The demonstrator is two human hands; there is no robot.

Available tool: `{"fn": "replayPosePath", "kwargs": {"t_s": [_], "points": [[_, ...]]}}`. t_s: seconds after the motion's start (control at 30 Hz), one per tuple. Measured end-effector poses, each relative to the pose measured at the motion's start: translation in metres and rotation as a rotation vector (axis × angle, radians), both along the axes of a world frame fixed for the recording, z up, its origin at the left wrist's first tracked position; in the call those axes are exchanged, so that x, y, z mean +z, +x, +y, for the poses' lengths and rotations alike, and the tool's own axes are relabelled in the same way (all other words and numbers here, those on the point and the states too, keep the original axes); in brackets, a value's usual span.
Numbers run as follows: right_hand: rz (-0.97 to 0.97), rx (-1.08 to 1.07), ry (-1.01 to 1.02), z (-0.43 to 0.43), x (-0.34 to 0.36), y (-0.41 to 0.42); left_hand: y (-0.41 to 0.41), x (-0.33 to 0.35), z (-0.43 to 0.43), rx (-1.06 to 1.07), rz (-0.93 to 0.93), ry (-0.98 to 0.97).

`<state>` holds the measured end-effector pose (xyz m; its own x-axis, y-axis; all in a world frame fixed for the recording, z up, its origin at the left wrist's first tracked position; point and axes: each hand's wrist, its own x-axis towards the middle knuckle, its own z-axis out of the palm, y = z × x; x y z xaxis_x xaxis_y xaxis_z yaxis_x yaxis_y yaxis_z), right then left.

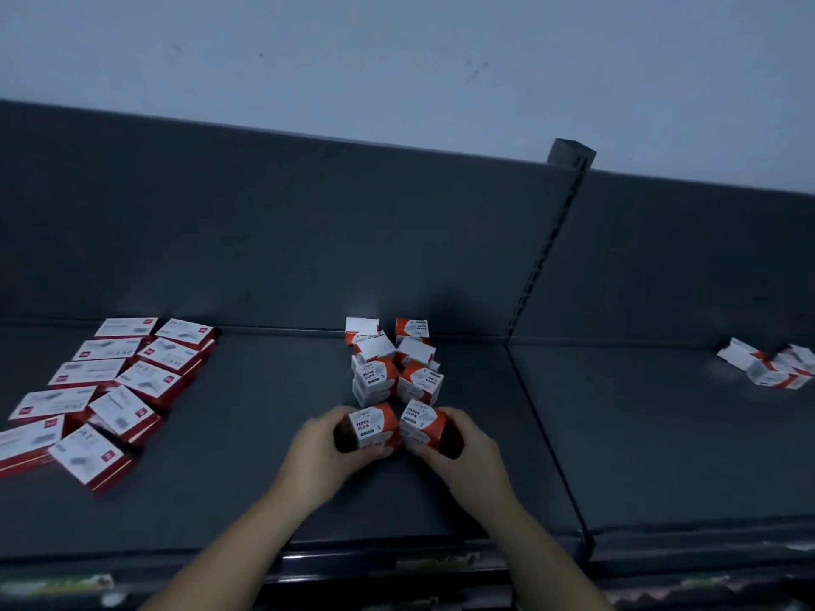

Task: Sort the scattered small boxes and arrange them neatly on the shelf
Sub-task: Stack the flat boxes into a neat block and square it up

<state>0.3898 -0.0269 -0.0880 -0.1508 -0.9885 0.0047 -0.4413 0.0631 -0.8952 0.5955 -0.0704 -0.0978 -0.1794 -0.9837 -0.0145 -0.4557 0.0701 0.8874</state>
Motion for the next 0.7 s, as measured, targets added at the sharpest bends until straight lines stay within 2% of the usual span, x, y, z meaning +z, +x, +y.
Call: {"fn": "replayPosePath", "kwargs": {"t_s": [0.1,0.4,0.53,0.63,0.7], "points": [[0.06,-0.03,-0.018,-0.011,0.001,0.003,-0.003,0.002,-0.014,0.011,-0.117,-0.032],[0.289,-0.065,0.011,-0.032,-0.003,0.004,-0.008,0.004,-0.03,0.029,-0.295,-0.04],[0.339,0.016,0.071,-0.031,0.003,-0.004,-0.008,0.009,-0.029,0.076,-0.237,-0.055],[0.352,0.09,0.072,-0.025,0.015,-0.022,-0.008,0.016,-0.034,0.107,-0.198,-0.167],[0.442,0.141,0.068,-0.022,0.02,-0.038,-0.014,0.026,-0.037,0.08,-0.214,-0.257]]}}
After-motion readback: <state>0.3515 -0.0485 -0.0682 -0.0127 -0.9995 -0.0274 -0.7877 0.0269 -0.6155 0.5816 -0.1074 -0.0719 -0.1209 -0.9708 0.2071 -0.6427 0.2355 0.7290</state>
